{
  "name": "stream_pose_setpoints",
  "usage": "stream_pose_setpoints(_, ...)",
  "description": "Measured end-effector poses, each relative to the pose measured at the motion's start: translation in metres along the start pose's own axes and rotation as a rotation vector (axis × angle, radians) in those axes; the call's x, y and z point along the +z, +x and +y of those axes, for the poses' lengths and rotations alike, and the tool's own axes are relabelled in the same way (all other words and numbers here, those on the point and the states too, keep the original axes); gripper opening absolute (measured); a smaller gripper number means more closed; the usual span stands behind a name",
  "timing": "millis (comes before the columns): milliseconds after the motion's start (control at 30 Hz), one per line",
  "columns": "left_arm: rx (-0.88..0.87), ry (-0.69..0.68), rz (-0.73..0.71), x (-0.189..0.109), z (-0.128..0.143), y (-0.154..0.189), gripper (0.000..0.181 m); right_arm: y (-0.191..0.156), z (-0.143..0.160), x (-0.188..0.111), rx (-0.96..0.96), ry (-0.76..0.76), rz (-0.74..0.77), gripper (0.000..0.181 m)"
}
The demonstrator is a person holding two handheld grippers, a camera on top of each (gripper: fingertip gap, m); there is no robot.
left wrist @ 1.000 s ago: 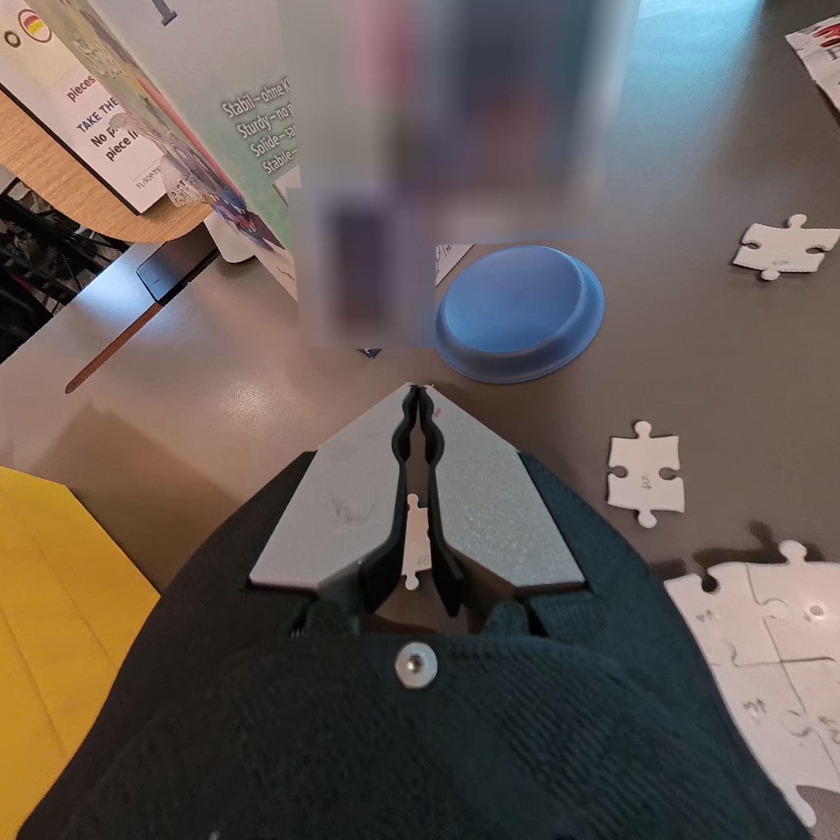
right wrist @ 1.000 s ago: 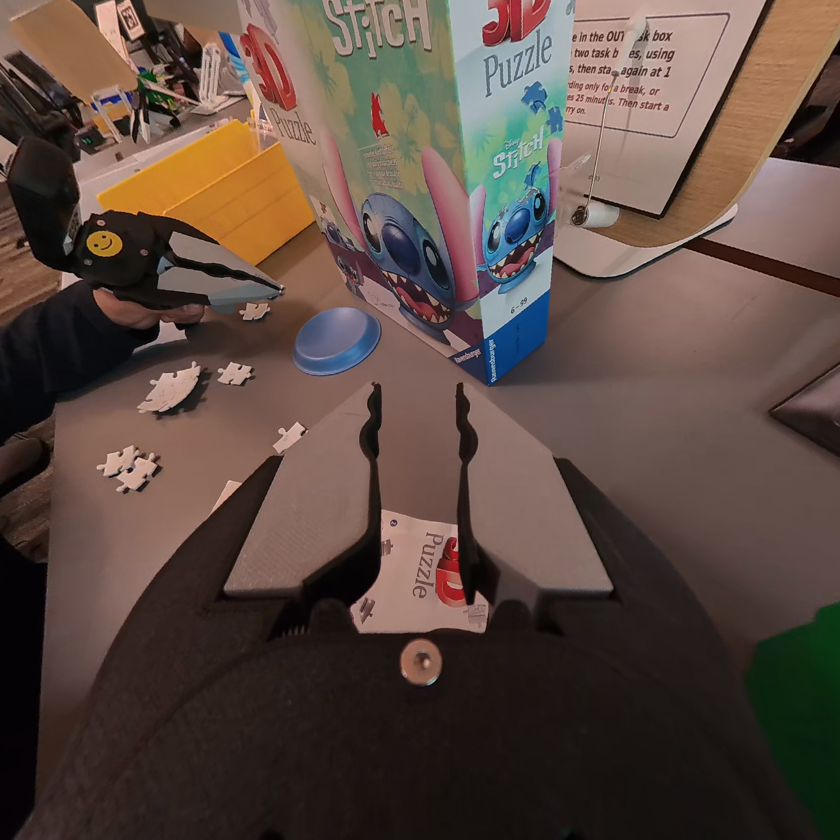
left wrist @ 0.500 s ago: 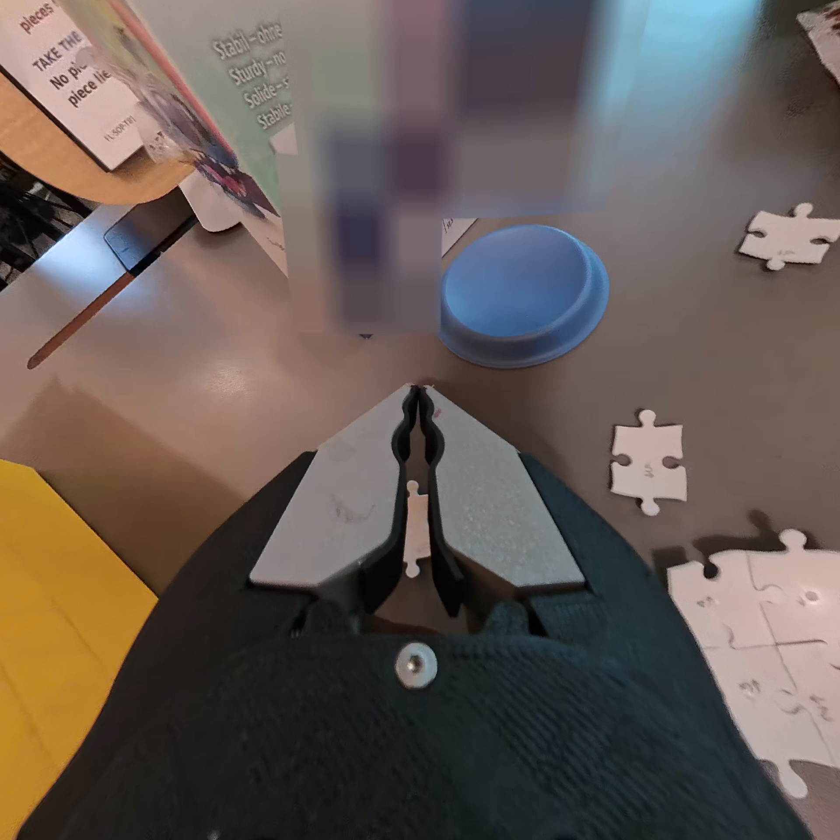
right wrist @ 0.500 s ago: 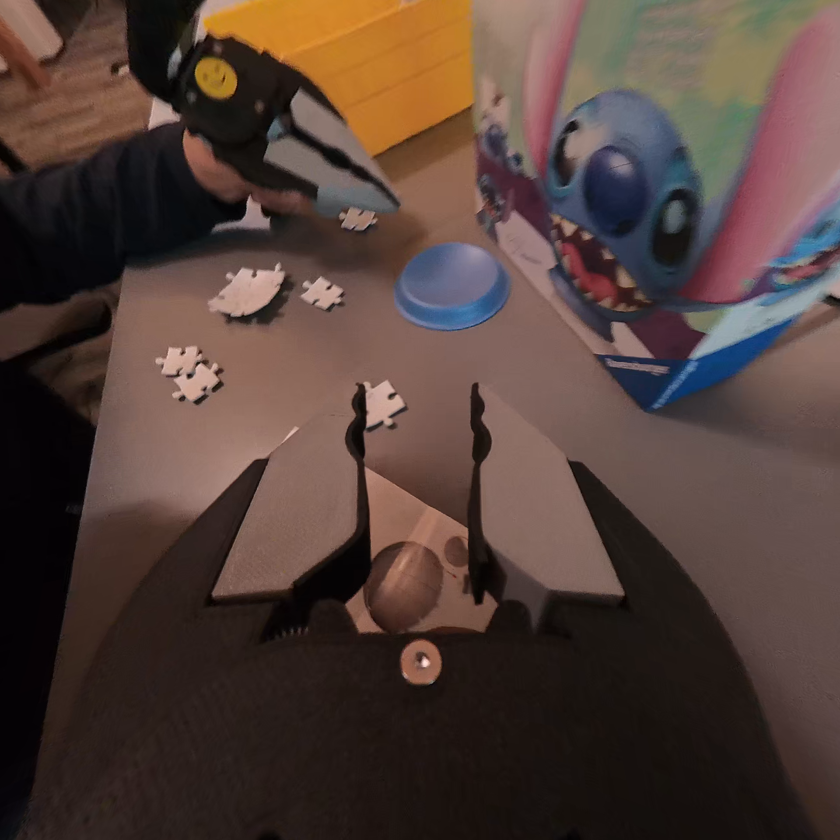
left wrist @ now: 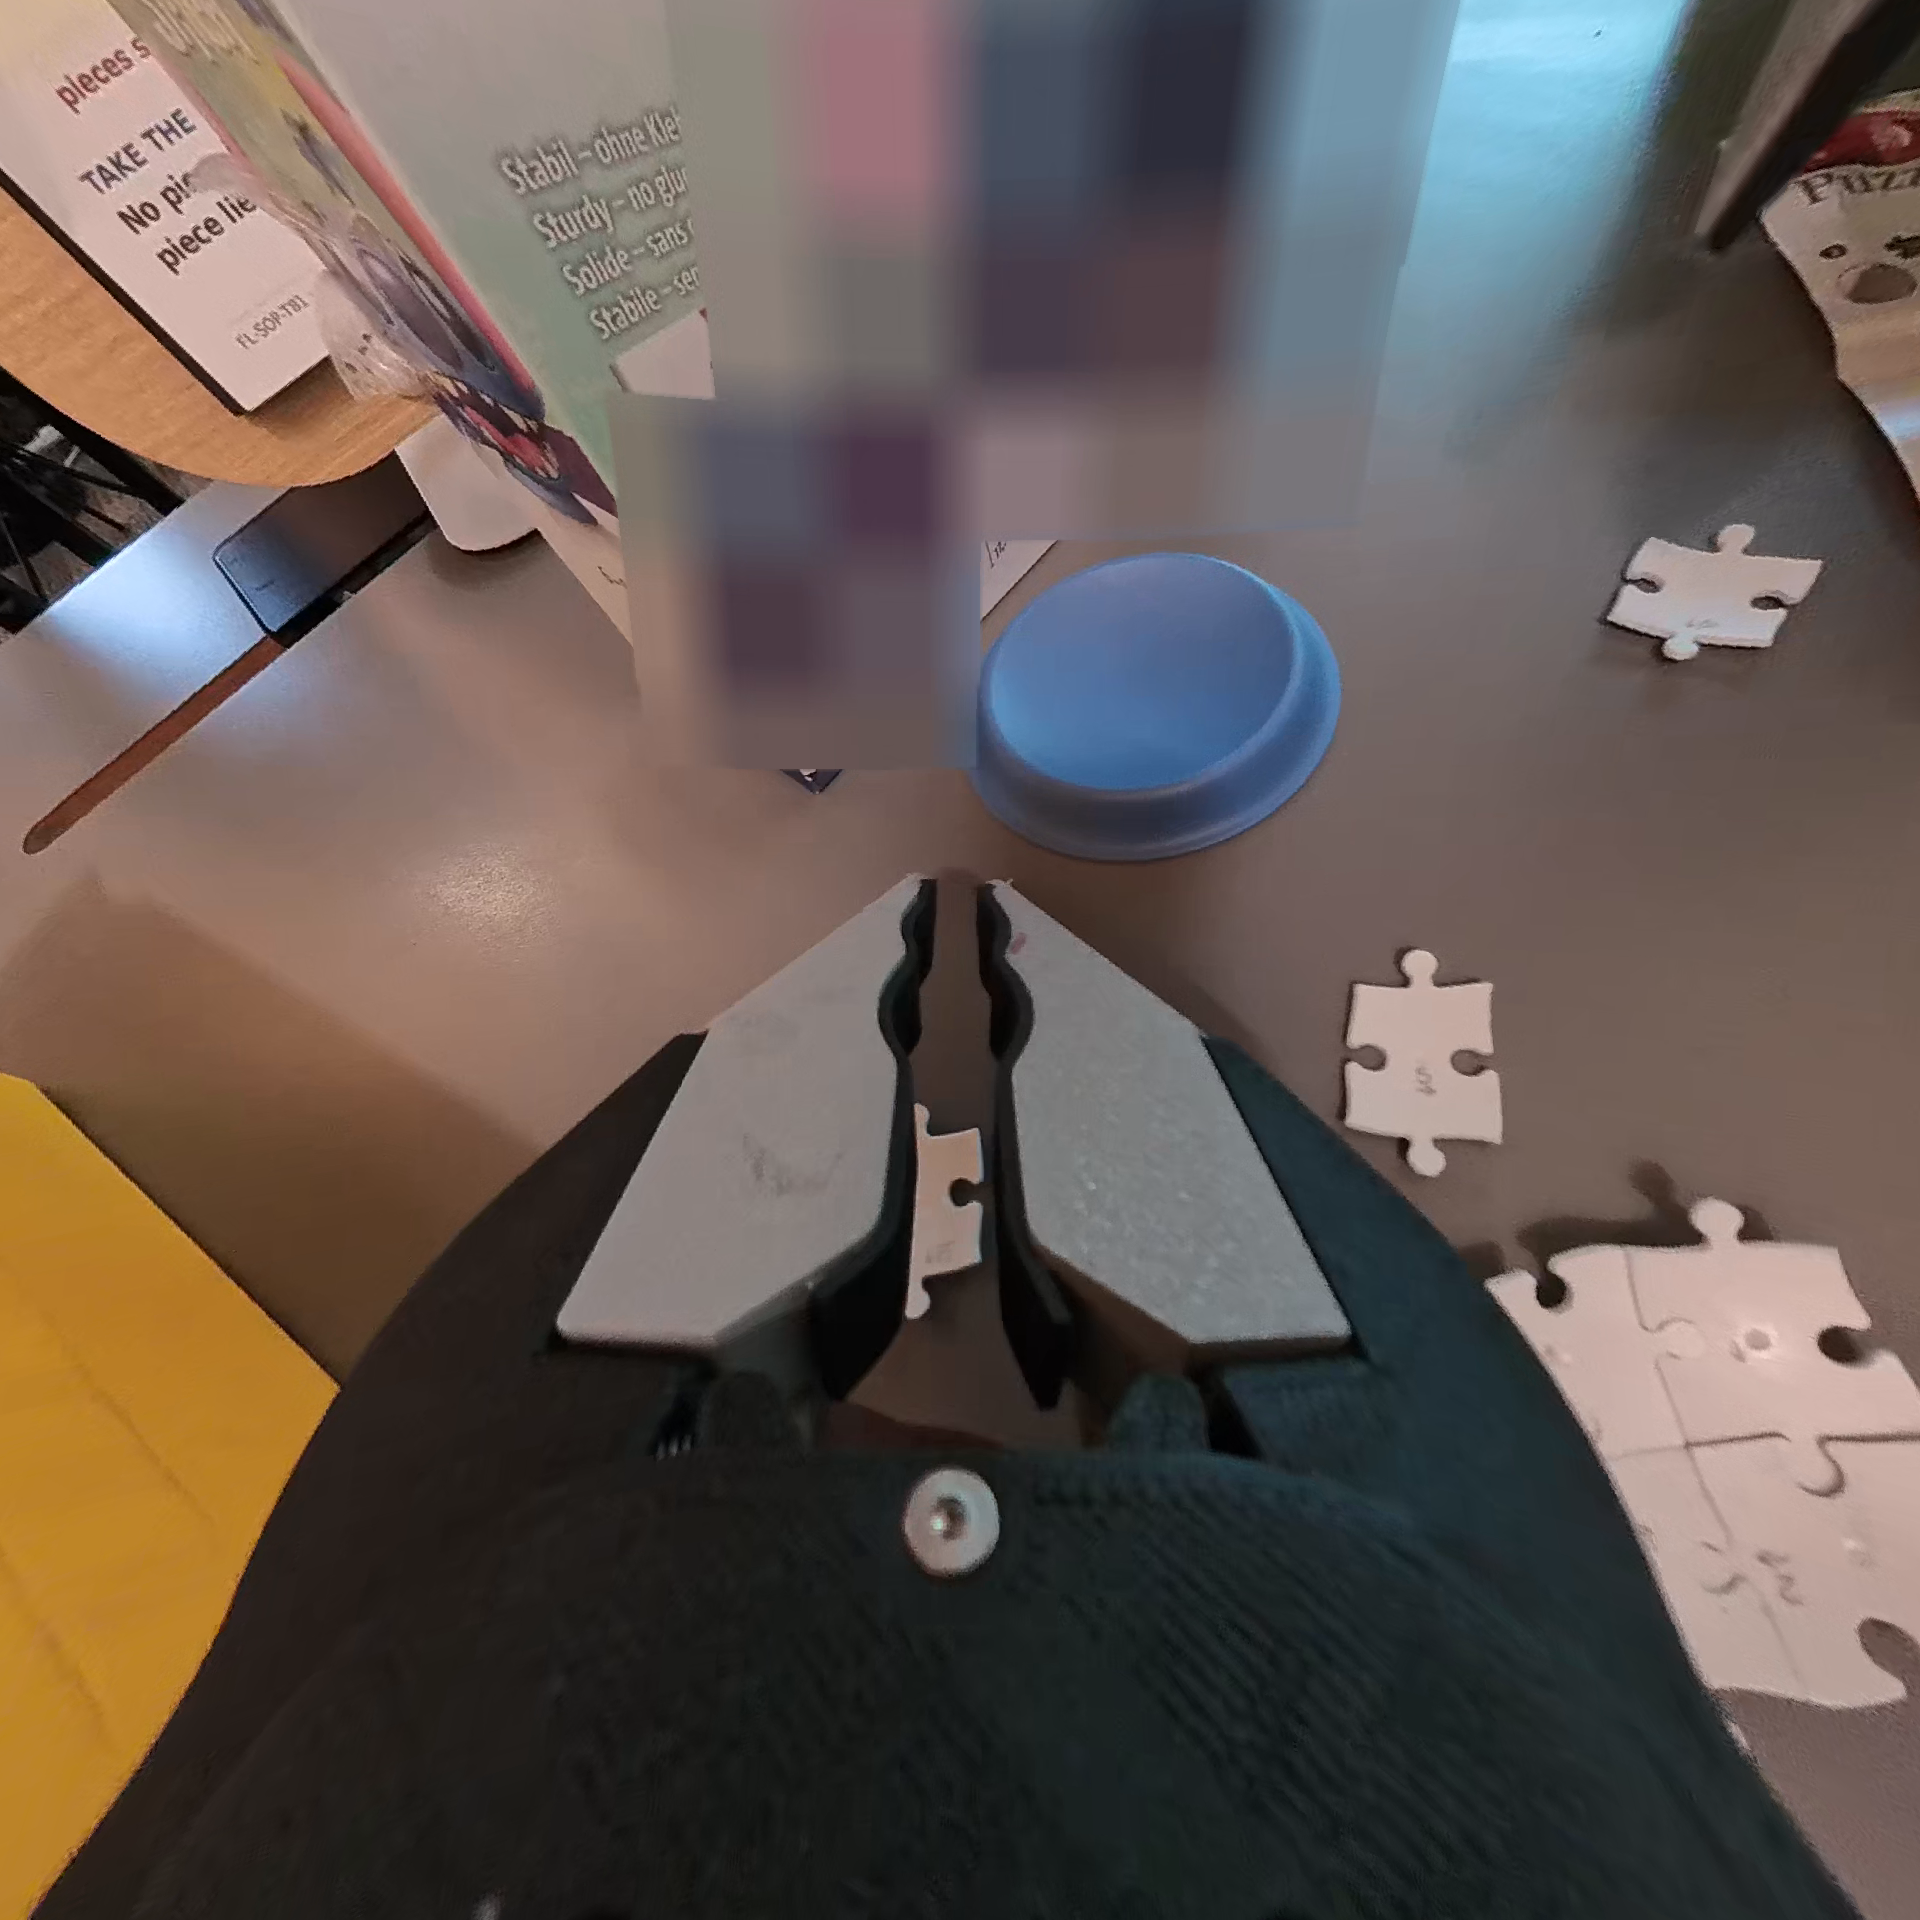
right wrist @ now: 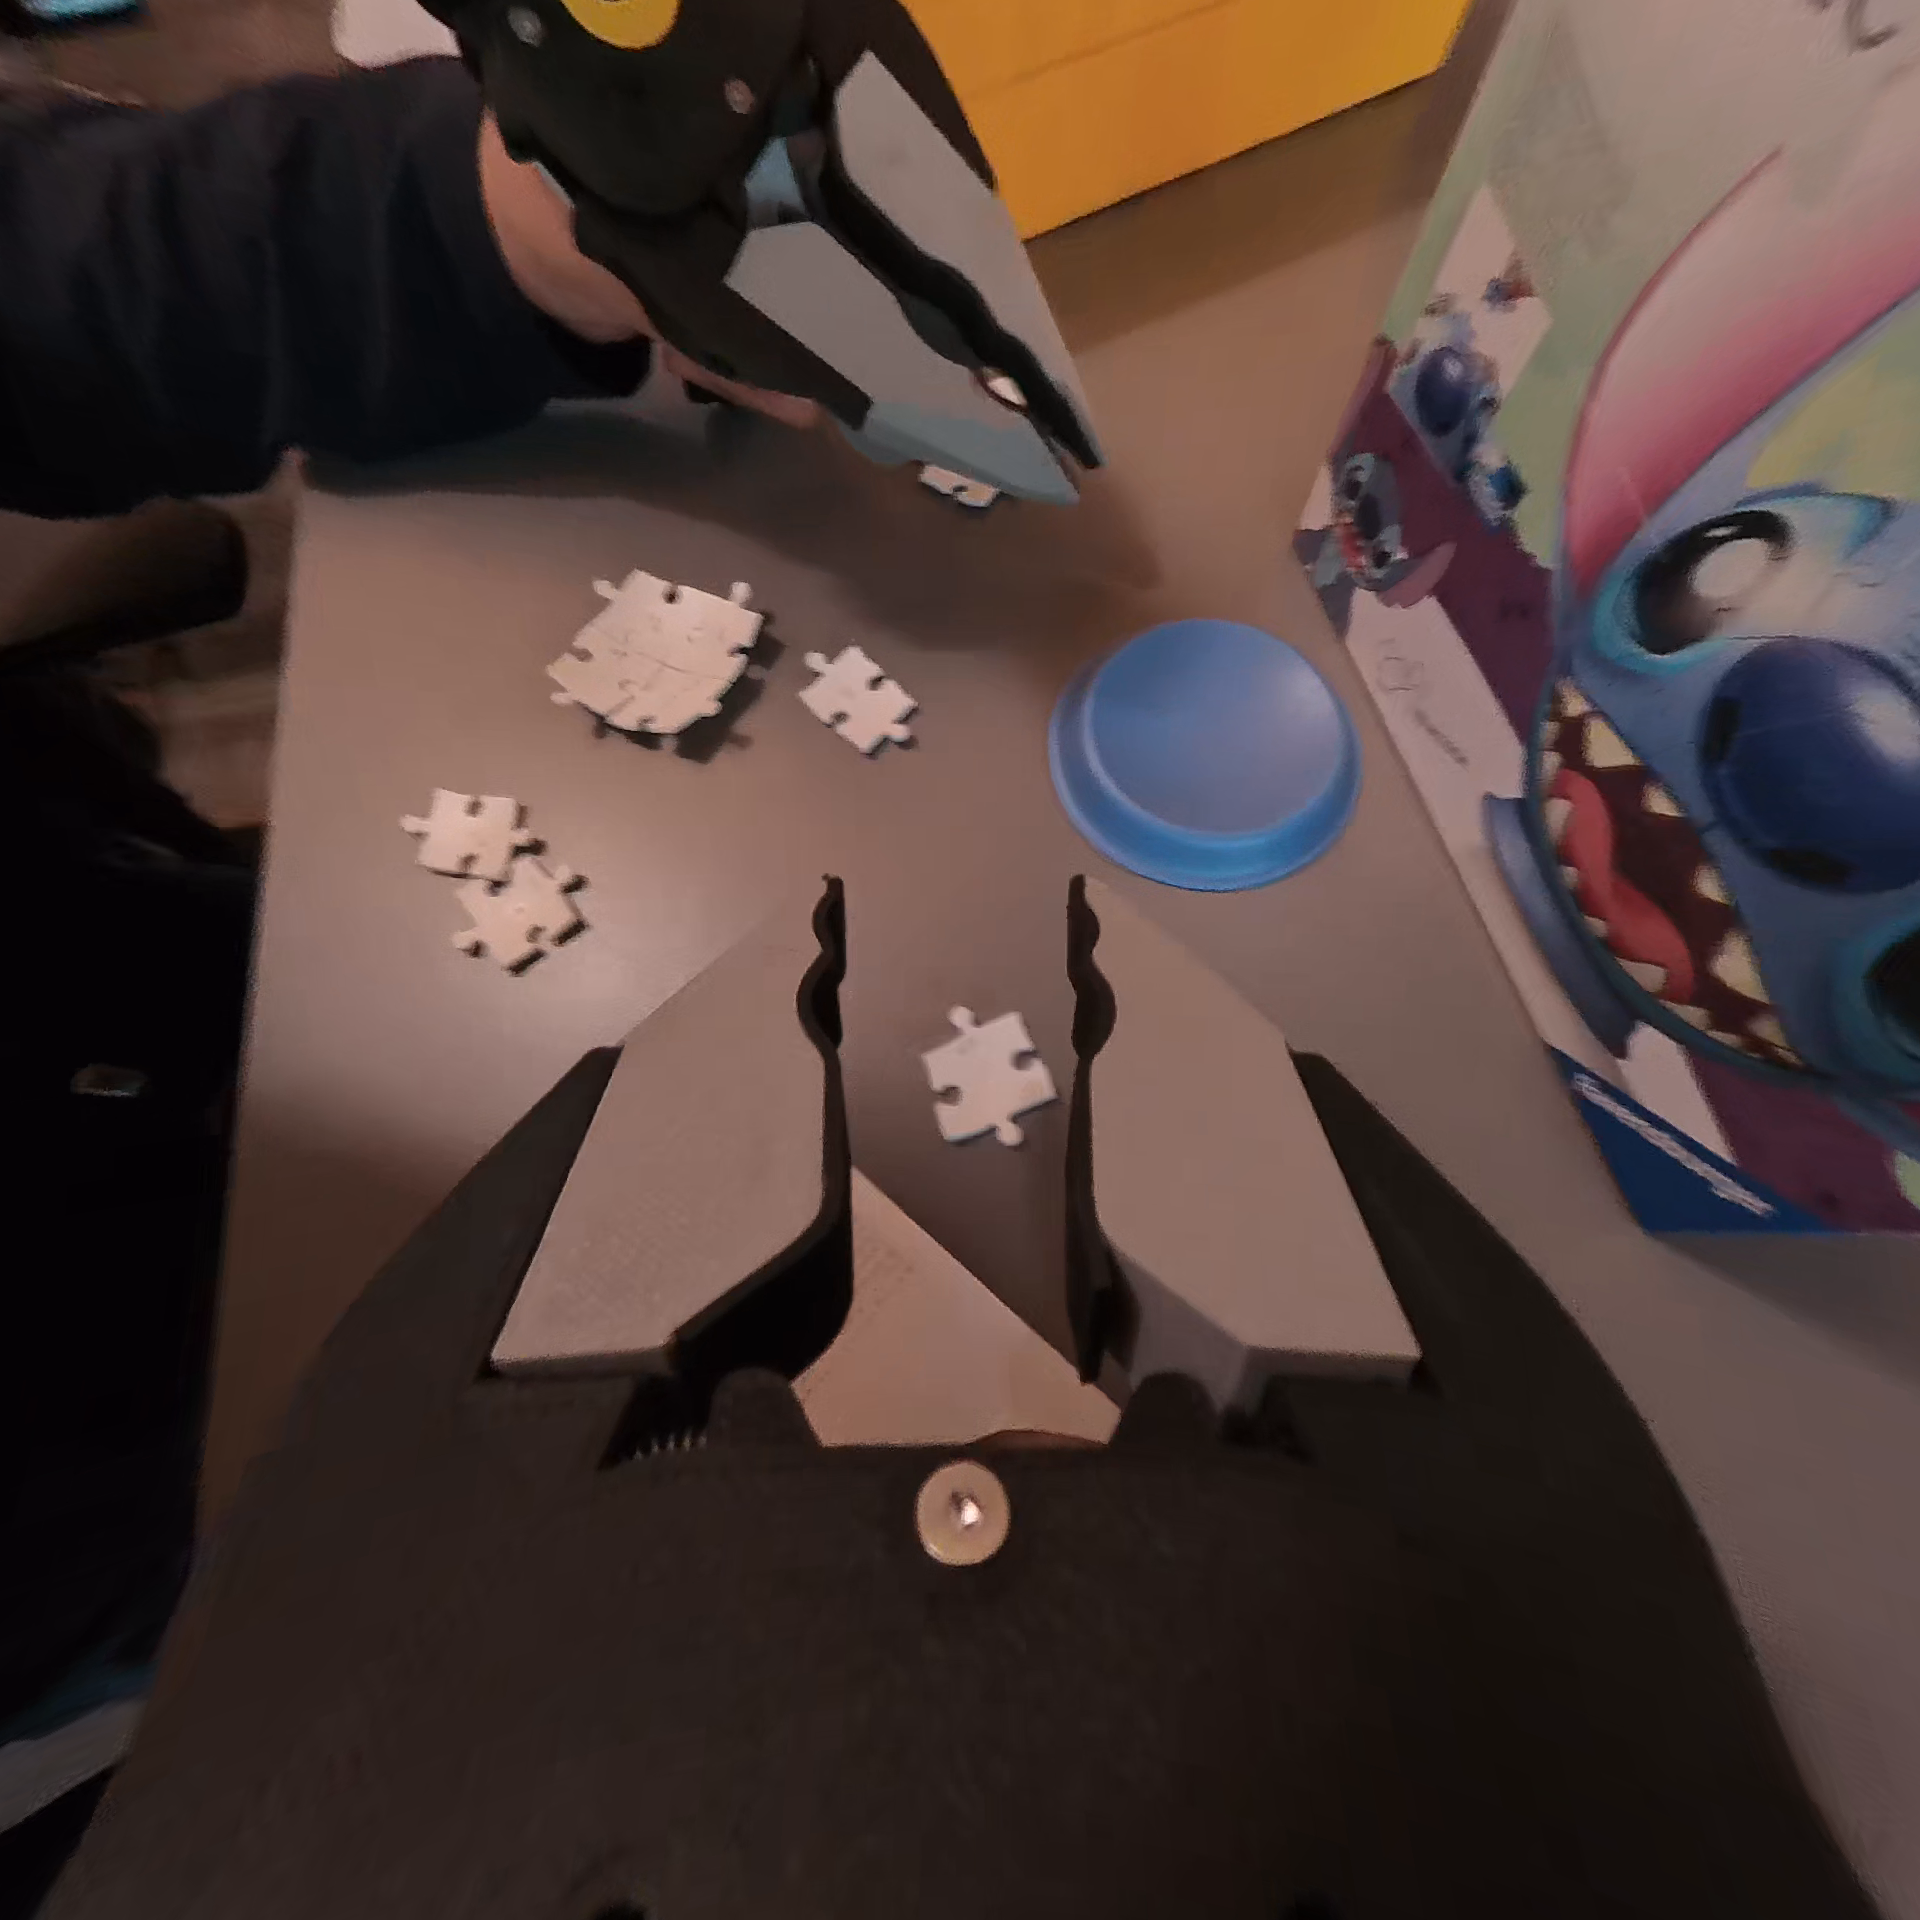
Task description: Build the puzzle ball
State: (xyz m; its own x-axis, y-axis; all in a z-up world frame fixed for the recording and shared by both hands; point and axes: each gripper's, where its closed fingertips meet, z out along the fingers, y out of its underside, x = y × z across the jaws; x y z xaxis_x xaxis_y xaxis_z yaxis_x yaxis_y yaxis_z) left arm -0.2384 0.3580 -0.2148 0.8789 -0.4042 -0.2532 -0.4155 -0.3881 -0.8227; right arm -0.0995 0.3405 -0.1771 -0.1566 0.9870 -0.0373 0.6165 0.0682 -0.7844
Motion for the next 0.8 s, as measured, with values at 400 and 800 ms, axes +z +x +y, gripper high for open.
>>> stream_pose_setpoints(400, -0.084, 0.012, -0.010, -0.008, -0.002, -0.014, 0.006, -0.023, 0.011, 0.094, 0.147, -0.301, -0.071, 0.032)
stream_pose_setpoints(800, -0.088, 0.020, -0.004, -0.011, -0.004, -0.015, 0.007, 0.001, -0.005, 0.120, 0.001, -0.348, 0.031, 0.027)
